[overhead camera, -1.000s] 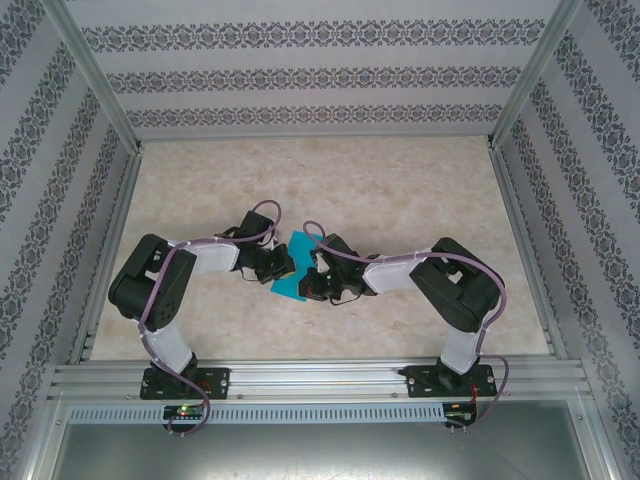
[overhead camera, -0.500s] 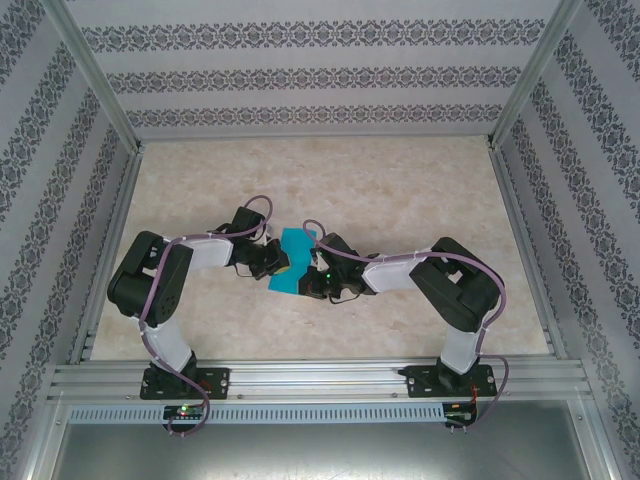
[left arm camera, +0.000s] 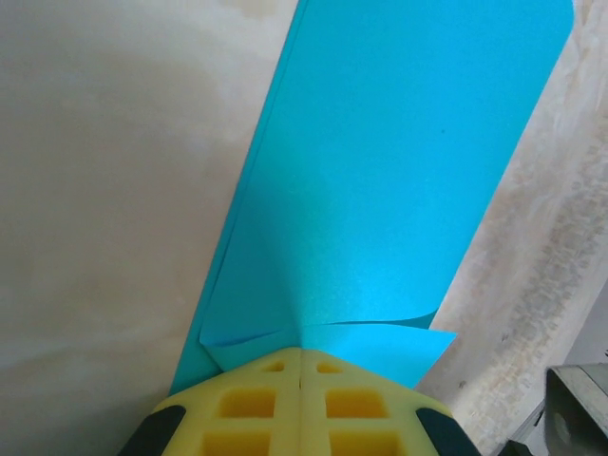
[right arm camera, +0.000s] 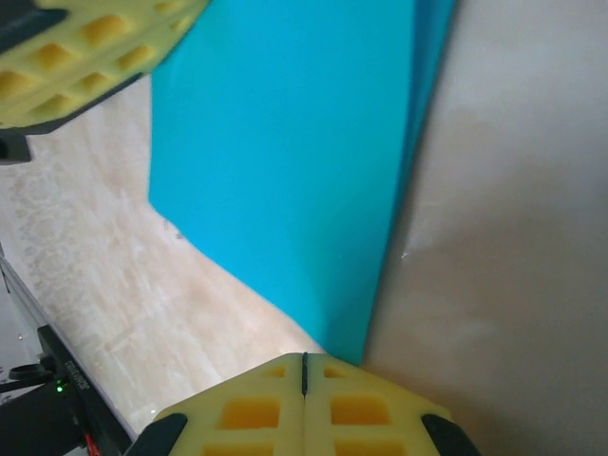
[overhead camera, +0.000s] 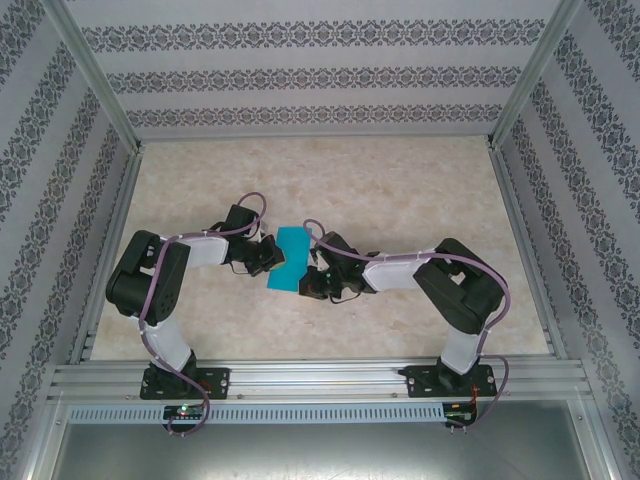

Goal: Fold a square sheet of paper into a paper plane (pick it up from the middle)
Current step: Fold the triangle a second time at the center of the table.

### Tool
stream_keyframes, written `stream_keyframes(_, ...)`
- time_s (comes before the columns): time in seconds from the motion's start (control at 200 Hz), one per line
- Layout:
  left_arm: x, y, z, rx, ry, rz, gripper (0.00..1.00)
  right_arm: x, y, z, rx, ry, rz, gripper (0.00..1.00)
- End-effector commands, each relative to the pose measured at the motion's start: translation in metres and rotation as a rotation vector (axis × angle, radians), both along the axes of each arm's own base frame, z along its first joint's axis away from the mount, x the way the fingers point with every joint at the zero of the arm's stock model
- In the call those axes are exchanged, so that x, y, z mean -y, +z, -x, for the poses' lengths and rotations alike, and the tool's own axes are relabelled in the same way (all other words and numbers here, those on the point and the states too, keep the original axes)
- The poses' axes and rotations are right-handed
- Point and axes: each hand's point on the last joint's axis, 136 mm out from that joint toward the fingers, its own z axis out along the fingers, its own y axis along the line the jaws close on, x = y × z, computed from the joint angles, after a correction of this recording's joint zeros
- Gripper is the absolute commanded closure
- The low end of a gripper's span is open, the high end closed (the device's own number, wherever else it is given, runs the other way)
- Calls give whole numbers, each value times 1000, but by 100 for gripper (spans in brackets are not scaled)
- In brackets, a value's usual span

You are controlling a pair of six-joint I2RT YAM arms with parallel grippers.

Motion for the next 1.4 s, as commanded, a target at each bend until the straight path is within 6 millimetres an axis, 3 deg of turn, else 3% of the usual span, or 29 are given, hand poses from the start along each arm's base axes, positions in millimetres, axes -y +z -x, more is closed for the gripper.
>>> stream_keyframes(0.0,-13,-14,3,-17,38,-48,96,-17,31,-11,54,43,-37,100)
stream_keyframes(0.095,-9,-12,2,-14,30,-45,96,-26,32,-20,63,49,-43,100)
stream_keyframes(0.265,-4,-13,4,-17,18,-46,96,-31,5,-37,17,11,13,100)
stream_keyframes(0.34,-3,-14,6,-20,15,-46,96,-31,-9,-34,-8,20,46,100)
stream_keyframes(0.5,-6,-18,9,-31,20,-65,97,-8,-38,-21,-72,0,149,100)
stream_keyframes(0.799,-10,-24,11,-47,26,-96,97,-13,3,-22,-29,7,3,100)
stream_keyframes(0.889,-10,-25,11,-50,27,-96,98,-5,-2,-26,-36,-30,0,100)
stream_keyframes(0.979,-10,-24,11,-50,26,-94,97,-10,0,-25,-37,-35,-68,100)
stream_keyframes(1.079,-10,-23,11,-49,24,-96,97,9,-19,-20,-59,-54,62,100)
stream_keyframes(1.209,-10,-24,12,-53,21,-96,98,18,-25,-8,-90,-49,85,100)
stream_keyframes(1.299,-10,-23,12,-51,20,-95,97,13,-5,-9,-40,-39,37,100)
stream_keyframes(1.394,-10,-24,12,-54,20,-96,97,-1,20,-25,25,-20,-28,100)
